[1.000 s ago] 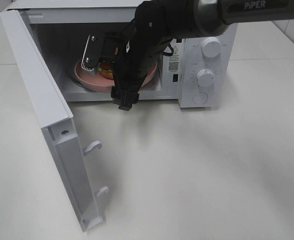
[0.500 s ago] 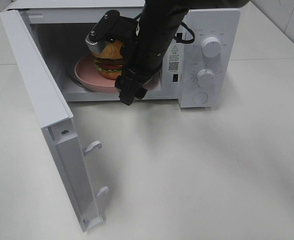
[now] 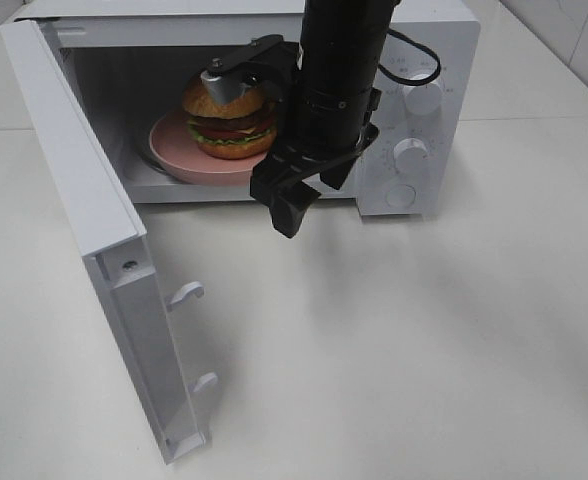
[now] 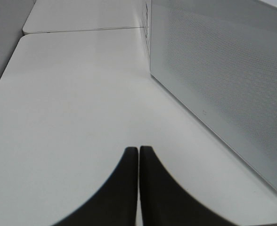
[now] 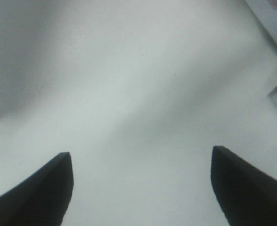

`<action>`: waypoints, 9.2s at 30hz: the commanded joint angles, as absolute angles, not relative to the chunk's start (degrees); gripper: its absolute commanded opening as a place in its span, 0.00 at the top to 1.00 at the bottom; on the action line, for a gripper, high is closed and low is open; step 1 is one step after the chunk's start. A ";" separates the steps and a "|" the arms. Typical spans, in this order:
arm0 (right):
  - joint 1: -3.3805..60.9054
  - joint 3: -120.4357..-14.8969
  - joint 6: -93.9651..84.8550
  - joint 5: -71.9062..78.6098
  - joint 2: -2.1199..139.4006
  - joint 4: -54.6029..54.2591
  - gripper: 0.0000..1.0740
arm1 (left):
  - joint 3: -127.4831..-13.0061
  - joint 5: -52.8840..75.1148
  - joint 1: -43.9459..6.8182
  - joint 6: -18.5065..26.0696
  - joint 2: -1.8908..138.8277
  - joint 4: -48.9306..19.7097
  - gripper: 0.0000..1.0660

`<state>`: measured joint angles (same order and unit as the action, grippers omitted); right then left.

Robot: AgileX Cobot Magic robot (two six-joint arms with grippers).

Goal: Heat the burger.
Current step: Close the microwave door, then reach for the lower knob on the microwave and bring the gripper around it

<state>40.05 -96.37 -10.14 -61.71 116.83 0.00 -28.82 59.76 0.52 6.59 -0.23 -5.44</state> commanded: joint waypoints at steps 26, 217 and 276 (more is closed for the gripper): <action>27.39 -79.18 8.82 -70.53 95.45 1.09 0.32 | -28.65 59.19 0.23 6.59 -1.26 -5.61 1.00; 15.87 -29.11 0.00 -56.67 -1.95 3.04 0.32 | -86.40 18.28 -34.15 63.37 115.22 -57.64 1.00; 15.87 -29.11 0.00 -56.61 -1.95 2.98 0.32 | -51.11 71.68 -7.96 -2.01 35.41 -2.01 1.00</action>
